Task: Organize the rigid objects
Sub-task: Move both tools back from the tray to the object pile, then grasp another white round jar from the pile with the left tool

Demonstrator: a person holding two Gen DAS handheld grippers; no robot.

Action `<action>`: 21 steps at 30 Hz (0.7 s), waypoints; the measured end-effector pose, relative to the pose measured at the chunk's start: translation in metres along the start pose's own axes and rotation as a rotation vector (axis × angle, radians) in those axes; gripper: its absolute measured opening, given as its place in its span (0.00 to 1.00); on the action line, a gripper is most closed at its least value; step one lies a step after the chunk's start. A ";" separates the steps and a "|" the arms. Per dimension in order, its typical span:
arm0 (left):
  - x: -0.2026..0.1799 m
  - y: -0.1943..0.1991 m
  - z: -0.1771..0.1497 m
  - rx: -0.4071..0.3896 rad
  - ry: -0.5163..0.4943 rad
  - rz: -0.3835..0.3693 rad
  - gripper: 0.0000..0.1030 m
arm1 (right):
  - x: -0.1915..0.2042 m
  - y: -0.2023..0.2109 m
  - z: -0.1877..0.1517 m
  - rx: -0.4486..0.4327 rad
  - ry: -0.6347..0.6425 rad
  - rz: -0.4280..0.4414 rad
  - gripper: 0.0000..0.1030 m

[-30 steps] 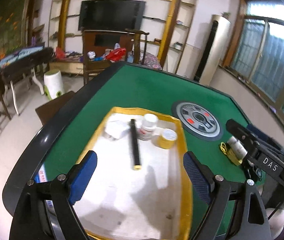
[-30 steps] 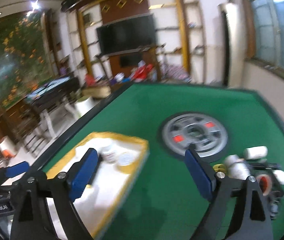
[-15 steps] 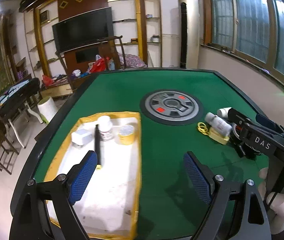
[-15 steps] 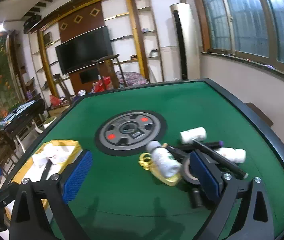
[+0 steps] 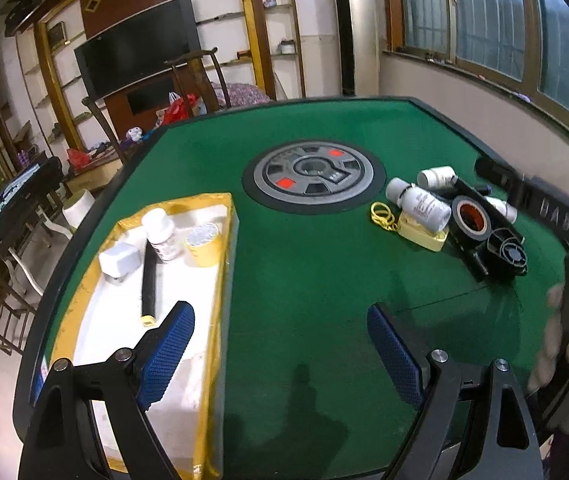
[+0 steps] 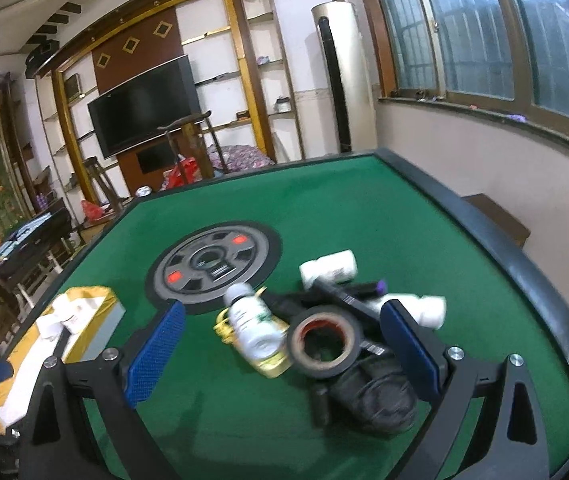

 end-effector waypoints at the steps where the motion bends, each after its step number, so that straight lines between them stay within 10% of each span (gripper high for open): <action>1: -0.002 -0.002 0.000 0.003 -0.005 0.002 0.88 | -0.004 -0.001 0.004 -0.009 0.004 -0.011 0.95; 21: -0.043 -0.085 0.017 0.170 0.008 -0.096 0.88 | -0.087 -0.030 0.030 -0.082 -0.127 -0.152 0.95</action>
Point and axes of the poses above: each gripper's, at about its wrist camera, not at the fingertips, and y roughly against the way its jaws point, x to its left, z to its top, the point moved 6 cm from there along -y, roughly the way its jaws point, and after that the axes turned 3 degrees about -y, right-handed, at the moved point
